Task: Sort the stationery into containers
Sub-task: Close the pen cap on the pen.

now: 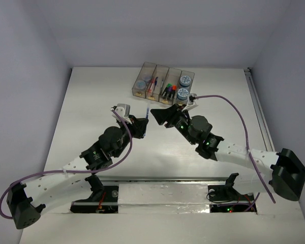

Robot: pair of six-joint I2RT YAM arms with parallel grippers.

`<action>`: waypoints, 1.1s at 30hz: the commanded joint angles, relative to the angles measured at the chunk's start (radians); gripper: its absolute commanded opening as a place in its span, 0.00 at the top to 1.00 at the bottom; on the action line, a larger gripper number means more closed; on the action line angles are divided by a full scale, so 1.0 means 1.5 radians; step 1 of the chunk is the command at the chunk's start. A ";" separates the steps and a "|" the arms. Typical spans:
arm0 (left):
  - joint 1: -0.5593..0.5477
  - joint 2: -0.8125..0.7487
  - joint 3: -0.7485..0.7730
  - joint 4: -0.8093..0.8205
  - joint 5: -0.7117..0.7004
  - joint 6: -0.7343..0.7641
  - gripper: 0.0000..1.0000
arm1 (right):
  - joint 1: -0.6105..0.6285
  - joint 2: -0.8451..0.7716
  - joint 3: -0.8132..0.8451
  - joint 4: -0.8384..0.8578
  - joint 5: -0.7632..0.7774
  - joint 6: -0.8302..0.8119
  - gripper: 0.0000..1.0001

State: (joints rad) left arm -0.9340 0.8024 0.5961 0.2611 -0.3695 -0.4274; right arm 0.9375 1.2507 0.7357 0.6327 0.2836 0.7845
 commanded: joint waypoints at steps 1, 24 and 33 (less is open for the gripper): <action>0.002 -0.017 0.022 0.041 0.010 0.006 1.00 | 0.005 -0.037 0.033 -0.040 0.048 -0.052 0.38; 0.002 -0.034 0.004 0.047 0.064 0.006 1.00 | -0.044 0.063 0.198 -0.195 -0.049 -0.096 0.31; 0.002 -0.028 0.005 0.050 0.067 0.006 1.00 | -0.044 0.062 0.189 -0.178 -0.045 -0.096 0.34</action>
State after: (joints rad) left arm -0.9340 0.7666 0.5961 0.2672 -0.2798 -0.4274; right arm 0.8749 1.3487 0.9848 0.3218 0.2203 0.6510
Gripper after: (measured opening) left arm 0.062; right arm 0.663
